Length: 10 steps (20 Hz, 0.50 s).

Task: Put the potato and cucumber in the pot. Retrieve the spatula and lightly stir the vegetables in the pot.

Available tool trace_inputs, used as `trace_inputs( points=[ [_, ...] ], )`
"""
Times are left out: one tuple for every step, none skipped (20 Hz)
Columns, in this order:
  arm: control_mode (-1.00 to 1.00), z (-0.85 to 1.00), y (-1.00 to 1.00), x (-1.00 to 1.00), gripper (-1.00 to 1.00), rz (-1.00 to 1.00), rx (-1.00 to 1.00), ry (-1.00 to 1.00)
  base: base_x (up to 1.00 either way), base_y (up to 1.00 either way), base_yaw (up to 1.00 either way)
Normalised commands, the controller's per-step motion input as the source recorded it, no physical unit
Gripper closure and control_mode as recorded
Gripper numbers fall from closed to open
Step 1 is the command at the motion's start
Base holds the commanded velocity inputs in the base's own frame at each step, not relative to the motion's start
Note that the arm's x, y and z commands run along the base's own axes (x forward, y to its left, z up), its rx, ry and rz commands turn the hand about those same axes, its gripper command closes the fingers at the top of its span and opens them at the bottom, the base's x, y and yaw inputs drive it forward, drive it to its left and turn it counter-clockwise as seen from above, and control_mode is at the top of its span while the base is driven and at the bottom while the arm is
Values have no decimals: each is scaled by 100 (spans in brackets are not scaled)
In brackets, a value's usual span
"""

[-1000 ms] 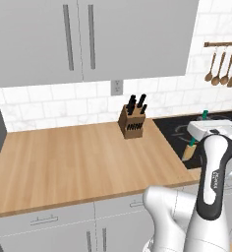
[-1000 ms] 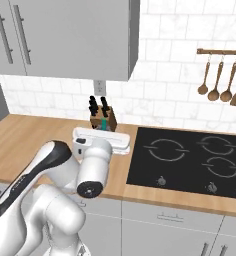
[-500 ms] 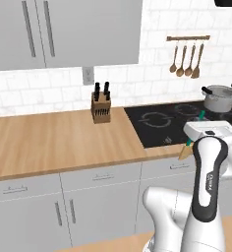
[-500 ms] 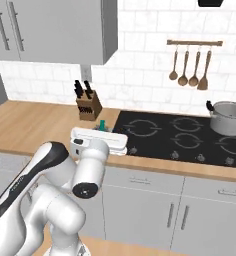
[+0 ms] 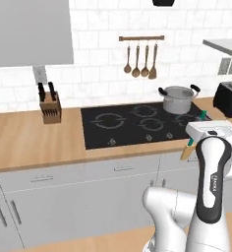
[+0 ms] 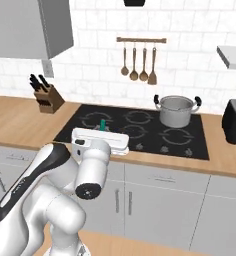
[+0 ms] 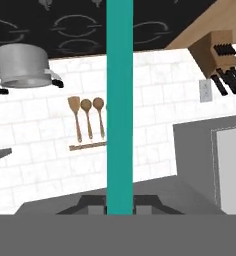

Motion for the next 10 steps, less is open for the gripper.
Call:
trace_inputs(
  points=[
    [100, 0, 0, 0, 100, 0, 0, 0, 0, -100, 5],
    [100, 0, 0, 0, 100, 0, 0, 0, 0, -100, 4],
    [100, 0, 0, 0, 100, 0, 0, 0, 0, -100, 4],
    [100, 0, 0, 0, 100, 0, 0, 0, 6, -100, 3],
    [100, 0, 0, 0, 100, 0, 0, 0, 21, -100, 1],
    [100, 0, 0, 0, 100, 0, 0, 0, 39, -86, 0],
    [100, 0, 0, 0, 100, 0, 0, 0, 60, -70, 0],
    [100, 0, 0, 0, 100, 0, 0, 0, 76, -57, 0],
    [100, 0, 0, 0, 100, 0, 0, 0, 84, -54, 0],
    [100, 0, 0, 0, 100, 0, 0, 0, 89, -49, 0]
  ],
)
